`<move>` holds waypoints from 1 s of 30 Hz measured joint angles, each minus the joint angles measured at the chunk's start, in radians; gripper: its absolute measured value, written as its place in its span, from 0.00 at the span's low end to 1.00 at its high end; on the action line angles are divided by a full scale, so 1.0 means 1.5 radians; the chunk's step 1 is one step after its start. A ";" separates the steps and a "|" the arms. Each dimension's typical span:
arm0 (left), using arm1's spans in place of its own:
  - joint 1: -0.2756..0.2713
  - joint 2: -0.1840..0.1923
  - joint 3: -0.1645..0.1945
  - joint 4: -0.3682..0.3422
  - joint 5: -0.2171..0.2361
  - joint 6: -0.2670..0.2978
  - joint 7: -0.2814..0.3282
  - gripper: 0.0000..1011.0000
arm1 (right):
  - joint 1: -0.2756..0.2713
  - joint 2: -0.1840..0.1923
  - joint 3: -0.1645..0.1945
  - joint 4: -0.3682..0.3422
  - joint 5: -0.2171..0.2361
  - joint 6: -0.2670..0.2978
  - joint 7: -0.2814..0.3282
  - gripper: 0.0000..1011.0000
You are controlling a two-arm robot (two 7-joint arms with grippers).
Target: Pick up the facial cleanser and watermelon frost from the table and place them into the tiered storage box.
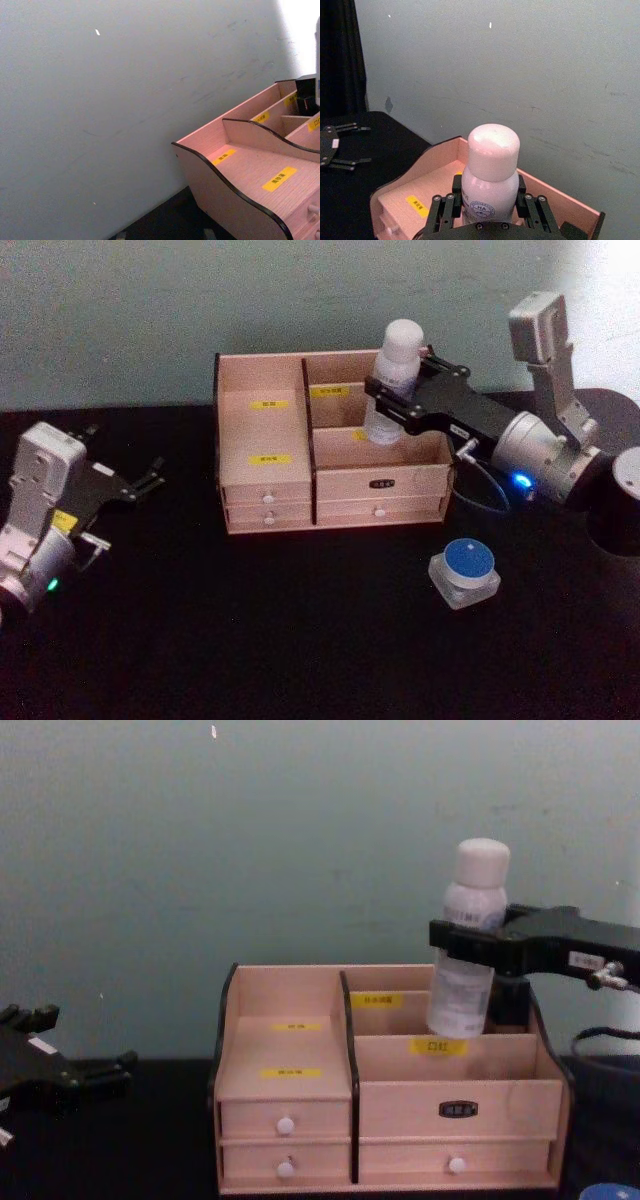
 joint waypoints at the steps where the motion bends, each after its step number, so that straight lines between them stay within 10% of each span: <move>1: 0.000 0.000 0.000 0.000 0.000 0.000 0.000 0.99 | 0.008 -0.004 -0.003 0.011 -0.002 -0.003 0.001 0.58; 30: 0.000 0.000 0.000 0.000 0.000 0.000 0.000 0.99 | 0.100 -0.073 -0.023 0.158 -0.038 -0.036 0.004 0.58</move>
